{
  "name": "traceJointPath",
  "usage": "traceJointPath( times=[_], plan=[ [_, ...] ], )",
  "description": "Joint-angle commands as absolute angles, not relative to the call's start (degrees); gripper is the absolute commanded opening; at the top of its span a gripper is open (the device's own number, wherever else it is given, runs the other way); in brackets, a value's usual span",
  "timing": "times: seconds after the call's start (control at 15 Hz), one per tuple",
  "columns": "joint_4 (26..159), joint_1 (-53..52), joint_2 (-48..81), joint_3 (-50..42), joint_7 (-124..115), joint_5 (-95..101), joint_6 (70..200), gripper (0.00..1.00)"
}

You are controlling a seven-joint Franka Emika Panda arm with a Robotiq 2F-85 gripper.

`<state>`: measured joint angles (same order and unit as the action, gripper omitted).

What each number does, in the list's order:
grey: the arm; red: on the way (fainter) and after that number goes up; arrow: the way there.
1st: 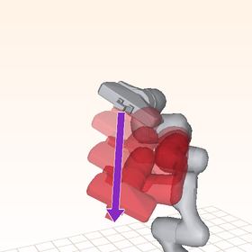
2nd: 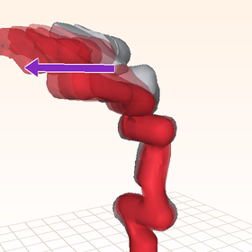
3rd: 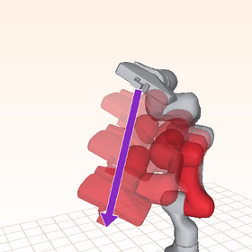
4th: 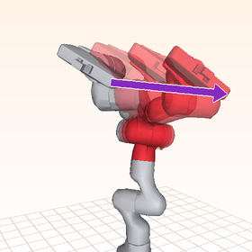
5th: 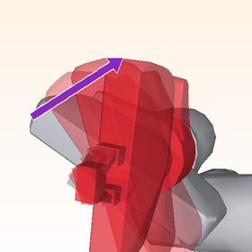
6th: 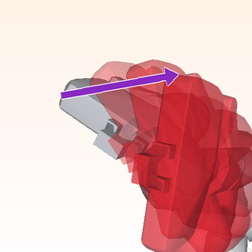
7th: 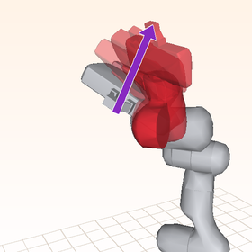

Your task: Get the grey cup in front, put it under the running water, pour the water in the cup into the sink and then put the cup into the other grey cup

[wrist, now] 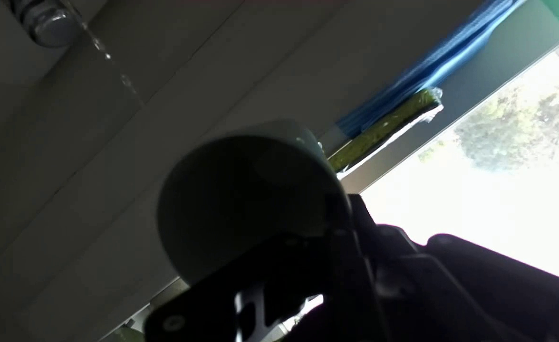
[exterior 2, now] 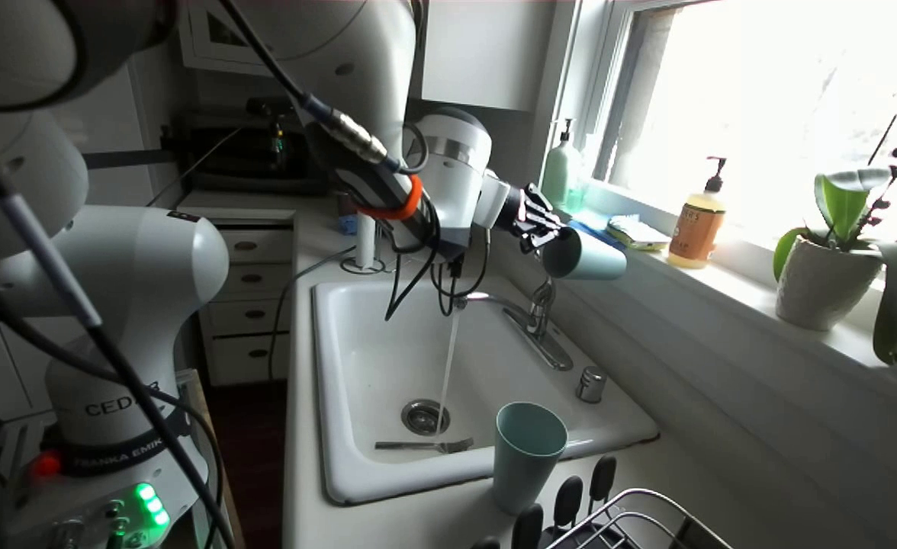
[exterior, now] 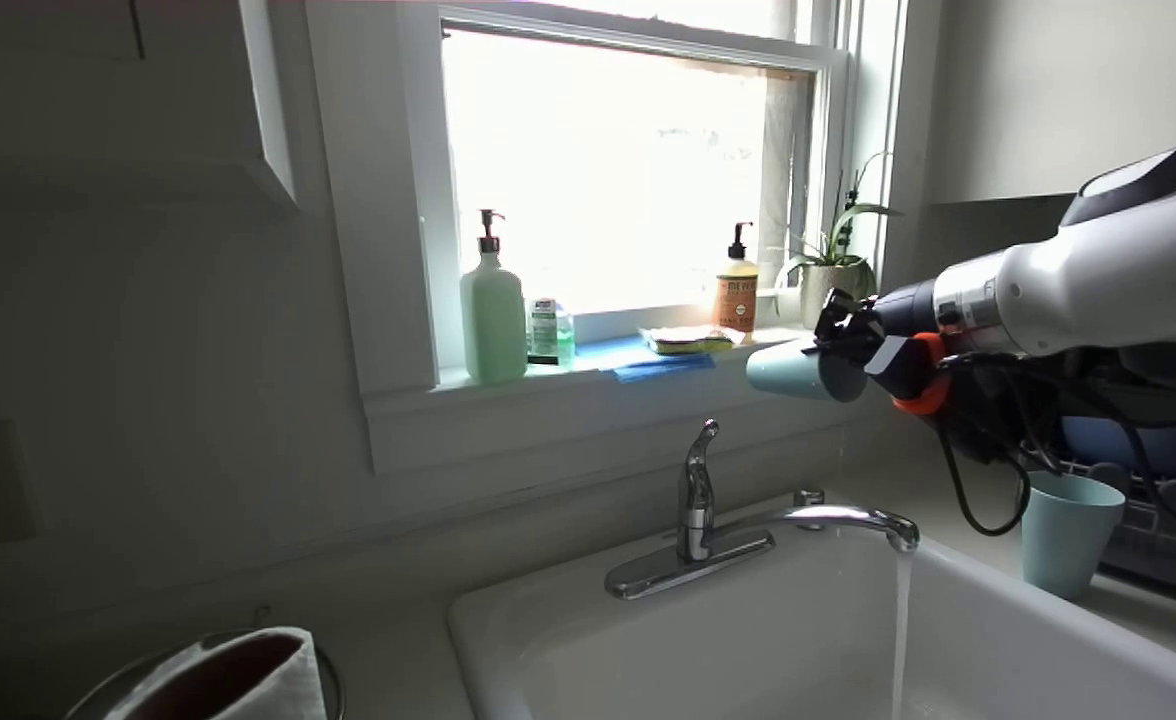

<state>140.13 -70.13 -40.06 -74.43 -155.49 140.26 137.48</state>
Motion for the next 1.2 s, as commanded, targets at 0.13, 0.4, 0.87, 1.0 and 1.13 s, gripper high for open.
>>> traceJointPath(
  times=[0.13,0.4,0.87,1.0,1.13],
  plan=[
    [139.98,-70.04,-38.58,-74.68,-156.56,140.01,138.35,0.04],
    [141.06,-69.22,-39.88,-73.67,-158.55,143.81,137.18,0.01],
    [141.98,-64.69,-40.39,-60.64,-158.91,144.0,133.95,0.01],
    [142.62,-65.2,-43.18,-59.2,-156.64,144.28,131.33,0.01],
    [142.77,-64.83,-43.23,-57.63,-156.92,144.47,128.76,0.01]
  ],
)
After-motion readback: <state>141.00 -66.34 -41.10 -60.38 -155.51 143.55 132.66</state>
